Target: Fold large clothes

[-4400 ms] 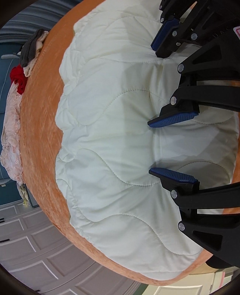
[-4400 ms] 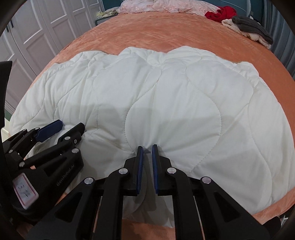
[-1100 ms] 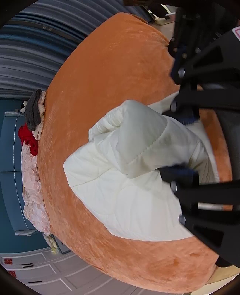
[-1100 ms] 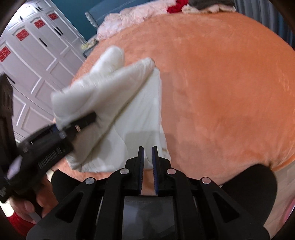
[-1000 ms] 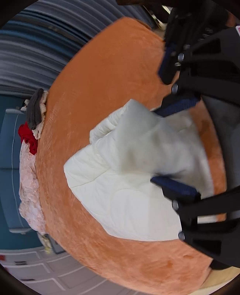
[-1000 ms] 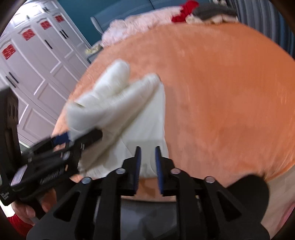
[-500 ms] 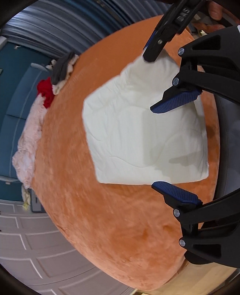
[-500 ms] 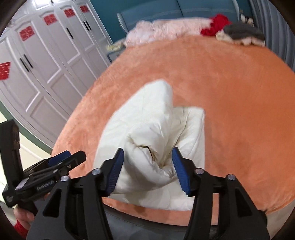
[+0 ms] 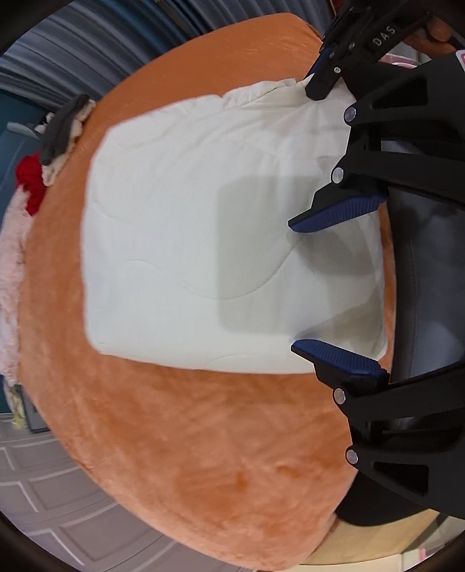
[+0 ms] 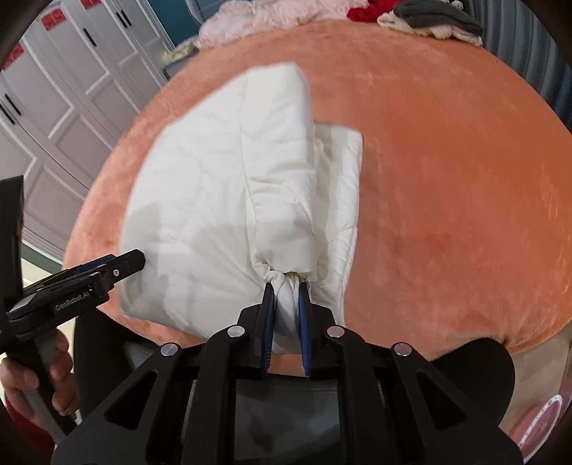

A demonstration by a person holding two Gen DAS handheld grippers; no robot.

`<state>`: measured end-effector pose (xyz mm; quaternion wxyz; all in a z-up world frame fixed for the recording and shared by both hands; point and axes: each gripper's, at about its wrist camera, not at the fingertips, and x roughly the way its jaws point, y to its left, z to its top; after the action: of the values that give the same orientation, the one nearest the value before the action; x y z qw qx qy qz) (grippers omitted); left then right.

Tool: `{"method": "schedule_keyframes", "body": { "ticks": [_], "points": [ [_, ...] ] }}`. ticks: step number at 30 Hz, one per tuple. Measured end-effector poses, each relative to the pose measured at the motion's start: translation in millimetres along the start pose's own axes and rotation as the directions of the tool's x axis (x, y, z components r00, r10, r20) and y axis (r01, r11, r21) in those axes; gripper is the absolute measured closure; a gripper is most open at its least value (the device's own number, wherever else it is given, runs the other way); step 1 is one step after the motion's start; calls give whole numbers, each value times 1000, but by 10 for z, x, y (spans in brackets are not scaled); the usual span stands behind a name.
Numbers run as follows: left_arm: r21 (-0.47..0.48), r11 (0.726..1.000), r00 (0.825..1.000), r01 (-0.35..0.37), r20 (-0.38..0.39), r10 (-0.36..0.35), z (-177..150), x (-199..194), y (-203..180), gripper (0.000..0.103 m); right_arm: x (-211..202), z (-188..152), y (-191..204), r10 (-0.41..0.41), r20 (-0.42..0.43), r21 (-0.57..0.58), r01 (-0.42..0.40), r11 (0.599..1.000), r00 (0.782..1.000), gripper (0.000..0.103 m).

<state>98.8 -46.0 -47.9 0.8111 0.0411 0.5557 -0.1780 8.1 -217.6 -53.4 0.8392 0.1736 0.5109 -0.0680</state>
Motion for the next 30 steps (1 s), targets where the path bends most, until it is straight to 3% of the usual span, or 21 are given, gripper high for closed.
{"method": "schedule_keyframes", "body": {
  "ticks": [7,16,26,30],
  "points": [
    [56,996,997,-69,-16,70,-75,160,-121,43,392,-60,87,-92,-79,-63,87,994,993,91],
    [115,984,991,-134,11,133,-154,358,-253,42,673,-13,99,-104,-129,-50,98,994,986,91],
    [129,979,987,-155,56,149,-183,459,-287,42,749,33,-36,-32,-141,-9,31,999,990,91],
    [118,989,996,-90,35,87,-114,256,-182,42,342,69,-223,36,-133,78,-26,997,990,80]
  ]
}}
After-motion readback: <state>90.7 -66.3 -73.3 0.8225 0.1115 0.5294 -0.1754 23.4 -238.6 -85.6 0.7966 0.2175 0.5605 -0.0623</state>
